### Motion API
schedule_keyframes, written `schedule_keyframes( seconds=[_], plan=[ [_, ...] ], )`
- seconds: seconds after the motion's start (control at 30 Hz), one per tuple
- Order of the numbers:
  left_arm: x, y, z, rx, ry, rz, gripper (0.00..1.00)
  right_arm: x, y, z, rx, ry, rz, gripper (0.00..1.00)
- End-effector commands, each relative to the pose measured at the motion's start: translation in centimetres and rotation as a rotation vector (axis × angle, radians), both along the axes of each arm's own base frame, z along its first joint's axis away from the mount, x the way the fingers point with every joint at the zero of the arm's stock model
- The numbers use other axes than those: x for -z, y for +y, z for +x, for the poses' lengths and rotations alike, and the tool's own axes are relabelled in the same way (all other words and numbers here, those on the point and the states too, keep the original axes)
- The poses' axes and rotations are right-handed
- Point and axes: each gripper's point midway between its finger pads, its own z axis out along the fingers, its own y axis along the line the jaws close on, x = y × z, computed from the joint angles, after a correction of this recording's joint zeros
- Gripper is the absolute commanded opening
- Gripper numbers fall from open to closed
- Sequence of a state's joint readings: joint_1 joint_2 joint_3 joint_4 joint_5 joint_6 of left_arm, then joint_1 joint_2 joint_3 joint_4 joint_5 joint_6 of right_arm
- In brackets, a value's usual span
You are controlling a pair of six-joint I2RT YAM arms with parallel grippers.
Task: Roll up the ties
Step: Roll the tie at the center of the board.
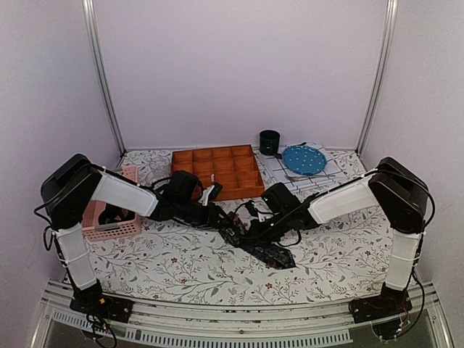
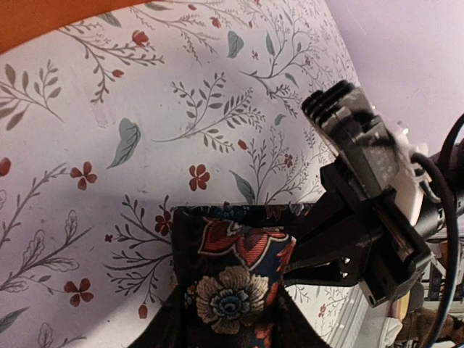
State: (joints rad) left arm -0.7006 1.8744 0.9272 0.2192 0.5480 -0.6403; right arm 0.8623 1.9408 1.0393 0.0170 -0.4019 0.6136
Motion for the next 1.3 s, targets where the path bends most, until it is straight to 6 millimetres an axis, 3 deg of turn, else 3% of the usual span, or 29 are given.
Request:
schedule_keyframes(
  seconds=[0.0,0.13,0.4,0.8,1.07,1.27],
  plan=[
    [-0.1,-0.9,-0.4,0.036,-0.029,0.027,0.27,2.8,-0.7,-0.2,0.007,0.043,-0.039,0.00],
    [-0.3,-0.3,0.1,0.005,-0.070,0.088,0.18,0.4,-0.3,-0.2,0.003,0.023,0.006,0.00],
    [-0.6,0.7,1.1,-0.062,-0.199,0.266,0.13,-6.7,-1.0,0.1,0.018,-0.079,0.060,0.09],
    [-2.4,0.8,1.4,-0.118,-0.406,0.444,0.11,-12.0,-4.7,-0.9,0.088,-0.173,0.072,0.17],
    [-1.9,-0.6,0.3,-0.096,-0.535,0.625,0.10,-12.2,-9.2,0.7,0.267,-0.221,0.048,0.21],
    [-2.2,-1.5,0.1,-0.101,-0.636,0.750,0.10,-10.8,-10.8,0.6,0.329,-0.198,0.043,0.22]
  ],
)
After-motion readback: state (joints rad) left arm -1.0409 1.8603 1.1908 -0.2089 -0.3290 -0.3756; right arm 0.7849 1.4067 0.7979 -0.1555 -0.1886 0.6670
